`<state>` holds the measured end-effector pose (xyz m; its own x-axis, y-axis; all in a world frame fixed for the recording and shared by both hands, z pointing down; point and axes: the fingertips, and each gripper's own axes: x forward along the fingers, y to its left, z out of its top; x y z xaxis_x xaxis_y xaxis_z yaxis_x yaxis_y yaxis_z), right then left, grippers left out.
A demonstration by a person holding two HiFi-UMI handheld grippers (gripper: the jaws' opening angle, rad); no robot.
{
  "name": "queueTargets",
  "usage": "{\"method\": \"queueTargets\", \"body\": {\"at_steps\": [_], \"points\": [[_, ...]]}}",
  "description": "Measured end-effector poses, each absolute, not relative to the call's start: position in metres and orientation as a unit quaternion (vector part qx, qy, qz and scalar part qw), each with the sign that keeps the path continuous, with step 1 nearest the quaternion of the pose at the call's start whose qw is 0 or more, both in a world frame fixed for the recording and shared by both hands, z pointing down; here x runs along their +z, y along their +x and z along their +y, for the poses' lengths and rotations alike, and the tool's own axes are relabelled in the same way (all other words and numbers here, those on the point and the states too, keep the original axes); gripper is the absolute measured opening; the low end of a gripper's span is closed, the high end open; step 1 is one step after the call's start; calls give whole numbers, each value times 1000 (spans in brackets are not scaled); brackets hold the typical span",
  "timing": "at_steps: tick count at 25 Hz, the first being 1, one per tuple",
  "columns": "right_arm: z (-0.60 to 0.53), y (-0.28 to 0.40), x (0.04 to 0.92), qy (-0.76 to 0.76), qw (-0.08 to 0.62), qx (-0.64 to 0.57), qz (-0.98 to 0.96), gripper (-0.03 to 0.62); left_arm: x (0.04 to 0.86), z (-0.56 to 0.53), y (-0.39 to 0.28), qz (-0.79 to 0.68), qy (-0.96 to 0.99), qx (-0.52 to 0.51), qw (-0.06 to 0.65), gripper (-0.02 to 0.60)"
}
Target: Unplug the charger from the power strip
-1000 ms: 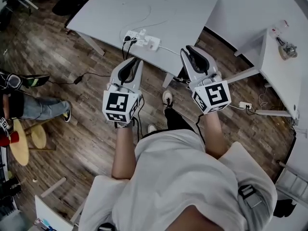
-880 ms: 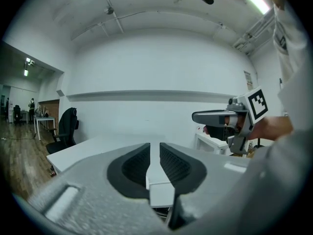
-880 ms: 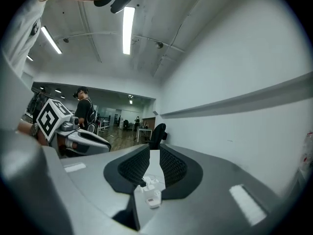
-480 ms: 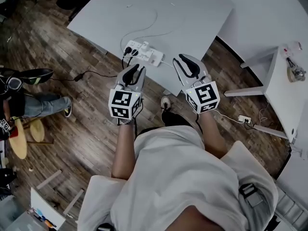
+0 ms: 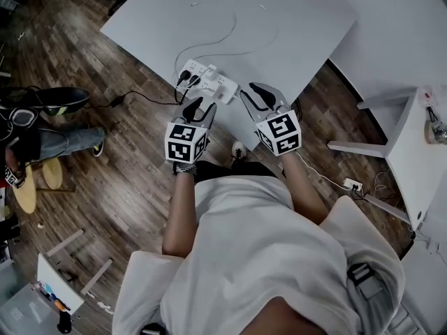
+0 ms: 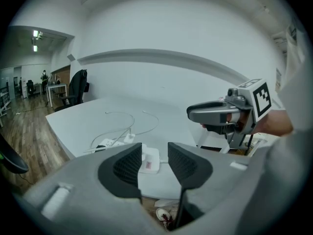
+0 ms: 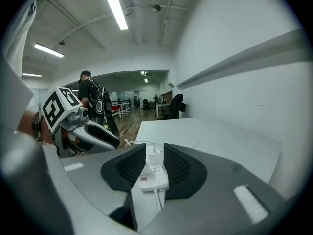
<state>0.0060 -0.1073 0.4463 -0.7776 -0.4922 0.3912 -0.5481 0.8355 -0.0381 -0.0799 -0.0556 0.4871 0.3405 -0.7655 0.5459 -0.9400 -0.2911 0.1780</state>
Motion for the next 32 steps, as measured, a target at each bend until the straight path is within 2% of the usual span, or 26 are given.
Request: {"method": "queueTargets", "body": {"at_steps": [1,15,32], "points": [[-109,5,457,270,194,81,-940,119,494,-58,-80,-547,778,188,246,169],[-112,-28,579,181,307,115,-927,149,556,-100,-89,-548,749,220,301,178],[-130,-42,625,153,352,101,-918,170,590,-122,-88,-537,753,238,296,179]]}}
